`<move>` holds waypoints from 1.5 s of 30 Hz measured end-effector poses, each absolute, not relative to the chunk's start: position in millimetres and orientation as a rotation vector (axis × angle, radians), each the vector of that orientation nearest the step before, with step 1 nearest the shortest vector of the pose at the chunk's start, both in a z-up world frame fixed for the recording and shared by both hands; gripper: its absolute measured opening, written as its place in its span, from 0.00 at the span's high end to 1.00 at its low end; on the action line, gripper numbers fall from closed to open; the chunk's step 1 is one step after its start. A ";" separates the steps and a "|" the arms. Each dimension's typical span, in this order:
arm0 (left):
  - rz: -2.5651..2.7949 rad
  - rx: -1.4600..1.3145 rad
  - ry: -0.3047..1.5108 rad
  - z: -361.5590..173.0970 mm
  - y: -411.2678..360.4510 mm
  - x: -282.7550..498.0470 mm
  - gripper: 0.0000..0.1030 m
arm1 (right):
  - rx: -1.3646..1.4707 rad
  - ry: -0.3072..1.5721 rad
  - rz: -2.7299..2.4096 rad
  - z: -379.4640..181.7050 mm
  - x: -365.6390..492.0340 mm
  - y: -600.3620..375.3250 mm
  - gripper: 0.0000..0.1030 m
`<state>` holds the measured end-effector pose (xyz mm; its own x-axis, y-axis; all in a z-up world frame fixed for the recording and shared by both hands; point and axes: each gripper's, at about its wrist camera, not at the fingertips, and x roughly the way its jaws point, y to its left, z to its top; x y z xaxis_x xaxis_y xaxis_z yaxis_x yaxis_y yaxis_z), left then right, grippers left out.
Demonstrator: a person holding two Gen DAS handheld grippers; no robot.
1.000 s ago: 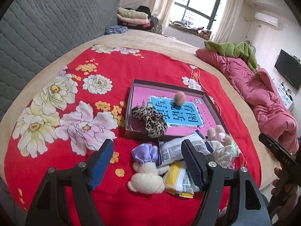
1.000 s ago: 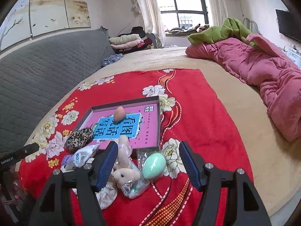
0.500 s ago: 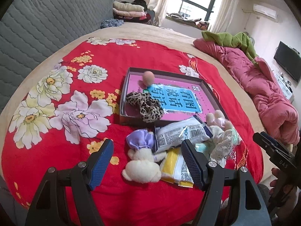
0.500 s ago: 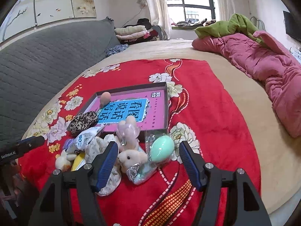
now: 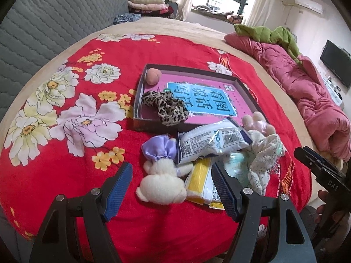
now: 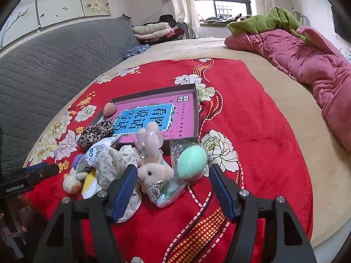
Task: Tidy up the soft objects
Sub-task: 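Withdraw both open tools from the box back toward the pile, then grasp the white bunny plush with the left tool while the right tool grips the bagged mint sponge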
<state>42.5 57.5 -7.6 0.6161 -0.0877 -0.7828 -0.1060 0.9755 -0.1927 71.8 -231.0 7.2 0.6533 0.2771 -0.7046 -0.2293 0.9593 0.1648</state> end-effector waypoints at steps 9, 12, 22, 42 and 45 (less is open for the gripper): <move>0.017 -0.254 0.970 -31.7 63.9 49.5 0.27 | 0.059 0.822 0.289 -1.1 72.7 -229.8 0.35; 0.015 -0.273 0.987 -39.4 66.6 51.3 0.27 | 0.064 0.831 0.284 -4.0 74.8 -230.8 0.35; 0.020 -0.289 1.015 -54.4 71.5 58.6 0.27 | 0.066 0.853 0.282 -13.5 78.9 -232.2 0.35; 0.045 -0.288 1.039 -71.2 75.8 70.8 0.27 | 0.097 0.892 0.252 -31.1 94.0 -236.4 0.35; 0.048 -0.297 1.028 -71.8 77.9 72.1 0.27 | 0.123 0.893 0.238 -32.6 100.8 -241.7 0.35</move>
<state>72.1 77.9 -71.8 0.5190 -0.0996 -0.8490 -0.1776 0.9590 -0.2211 100.8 -241.7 -32.6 0.6027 0.2560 -0.7558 -0.1540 0.9666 0.2047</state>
